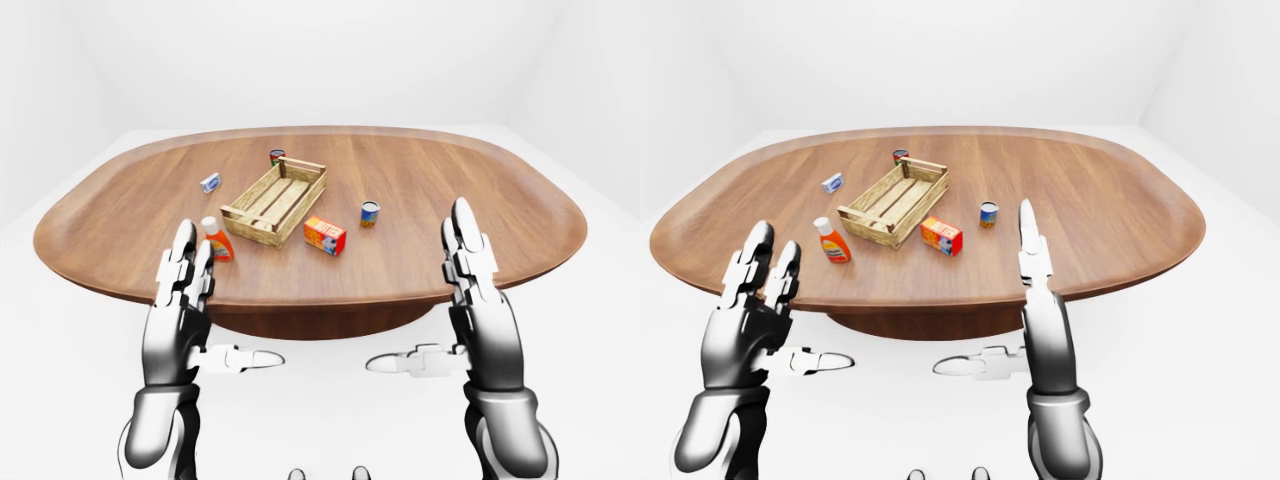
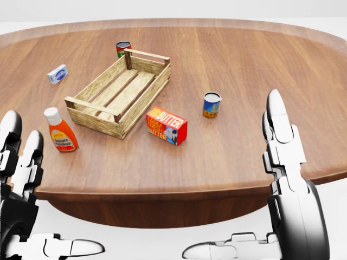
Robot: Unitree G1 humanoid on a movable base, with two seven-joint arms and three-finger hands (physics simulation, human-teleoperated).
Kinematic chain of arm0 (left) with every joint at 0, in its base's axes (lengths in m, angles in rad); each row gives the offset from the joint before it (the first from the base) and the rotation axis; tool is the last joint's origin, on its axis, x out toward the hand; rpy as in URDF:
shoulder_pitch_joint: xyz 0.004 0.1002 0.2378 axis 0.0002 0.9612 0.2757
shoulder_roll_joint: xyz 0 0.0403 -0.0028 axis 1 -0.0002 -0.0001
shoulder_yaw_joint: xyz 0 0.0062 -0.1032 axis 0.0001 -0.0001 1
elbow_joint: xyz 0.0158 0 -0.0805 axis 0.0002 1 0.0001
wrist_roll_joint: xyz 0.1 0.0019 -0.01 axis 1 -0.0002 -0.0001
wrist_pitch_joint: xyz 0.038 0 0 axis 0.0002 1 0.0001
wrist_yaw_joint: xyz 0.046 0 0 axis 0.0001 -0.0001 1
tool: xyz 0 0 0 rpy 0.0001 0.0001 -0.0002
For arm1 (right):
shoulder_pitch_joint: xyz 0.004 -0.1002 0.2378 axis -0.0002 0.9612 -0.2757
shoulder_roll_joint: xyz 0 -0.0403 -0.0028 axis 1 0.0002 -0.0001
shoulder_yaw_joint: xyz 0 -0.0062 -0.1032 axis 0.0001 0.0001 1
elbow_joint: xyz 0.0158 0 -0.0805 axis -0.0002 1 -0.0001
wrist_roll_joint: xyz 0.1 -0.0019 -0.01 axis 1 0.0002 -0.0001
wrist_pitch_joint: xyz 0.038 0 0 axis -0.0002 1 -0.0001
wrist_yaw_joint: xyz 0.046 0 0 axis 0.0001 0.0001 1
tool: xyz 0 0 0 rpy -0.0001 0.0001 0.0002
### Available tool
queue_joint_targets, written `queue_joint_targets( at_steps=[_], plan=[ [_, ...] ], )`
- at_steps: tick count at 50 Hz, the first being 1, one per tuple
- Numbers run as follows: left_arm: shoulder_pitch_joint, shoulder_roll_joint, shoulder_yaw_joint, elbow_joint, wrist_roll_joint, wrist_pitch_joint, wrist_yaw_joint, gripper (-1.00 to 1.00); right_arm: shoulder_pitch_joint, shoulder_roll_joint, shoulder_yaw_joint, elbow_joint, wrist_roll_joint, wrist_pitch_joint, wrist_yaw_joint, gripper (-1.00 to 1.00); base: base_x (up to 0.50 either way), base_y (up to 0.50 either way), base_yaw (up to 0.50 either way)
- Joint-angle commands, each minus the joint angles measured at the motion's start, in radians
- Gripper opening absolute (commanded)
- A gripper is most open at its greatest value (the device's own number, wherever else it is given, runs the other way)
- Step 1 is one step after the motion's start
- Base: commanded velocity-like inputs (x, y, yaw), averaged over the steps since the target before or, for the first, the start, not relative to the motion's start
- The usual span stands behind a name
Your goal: Pick up the butter and put it in the tray.
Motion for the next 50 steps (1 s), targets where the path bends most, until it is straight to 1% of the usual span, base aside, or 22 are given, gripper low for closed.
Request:
queue_joint_targets(
  at_steps=[1,9,15,22,31,32,35,36,38,41,50],
  plan=[
    [0.015,-0.006,0.025,-0.060,-0.017,0.000,-0.015,1.00,0.012,-0.005,0.019,-0.031,-0.019,0.000,-0.004,1.00,0.00,0.50,0.00],
    [-0.011,-0.004,0.041,-0.035,-0.022,0.000,-0.014,1.00,0.009,-0.003,0.016,-0.015,-0.001,0.000,-0.003,1.00,0.00,0.50,0.00],
    [0.003,-0.006,0.045,-0.066,-0.031,0.000,-0.021,1.00,0.003,-0.001,0.006,-0.008,0.005,0.000,-0.002,1.00,0.00,0.50,0.00],
    [-0.010,-0.006,0.047,-0.046,-0.028,0.000,-0.020,1.00,0.004,-0.002,0.010,-0.001,0.007,0.000,0.000,1.00,0.00,0.50,0.00],
    [-0.005,-0.007,0.045,-0.048,-0.027,0.000,-0.020,1.00,-0.003,0.010,-0.006,0.000,0.026,0.000,-0.004,1.00,0.00,0.50,0.00],
    [-0.006,-0.007,0.045,-0.046,-0.027,0.000,-0.020,1.00,-0.006,0.029,-0.030,0.002,0.086,0.000,-0.004,1.00,0.00,0.00,0.00],
    [-0.002,-0.007,0.043,-0.049,-0.025,0.000,-0.021,1.00,-0.024,0.024,-0.035,0.010,0.070,0.000,-0.026,1.00,0.00,0.00,0.00],
    [-0.002,-0.007,0.043,-0.049,-0.025,0.000,-0.022,1.00,-0.023,0.027,-0.033,0.007,0.089,0.000,-0.022,1.00,0.00,0.00,0.00],
    [-0.002,-0.005,0.044,-0.048,-0.025,0.000,-0.025,1.00,-0.014,0.016,-0.005,0.001,0.084,0.000,-0.015,1.00,0.00,0.00,0.00],
    [-0.011,-0.003,0.059,-0.052,-0.037,0.000,-0.028,1.00,-0.006,0.005,0.013,-0.008,0.082,0.000,-0.020,1.00,0.07,0.00,0.00],
    [-0.015,-0.006,0.072,-0.060,-0.047,0.000,-0.030,1.00,0.000,0.002,-0.002,-0.014,0.098,0.000,-0.019,1.00,0.48,0.00,0.00]
  ],
)
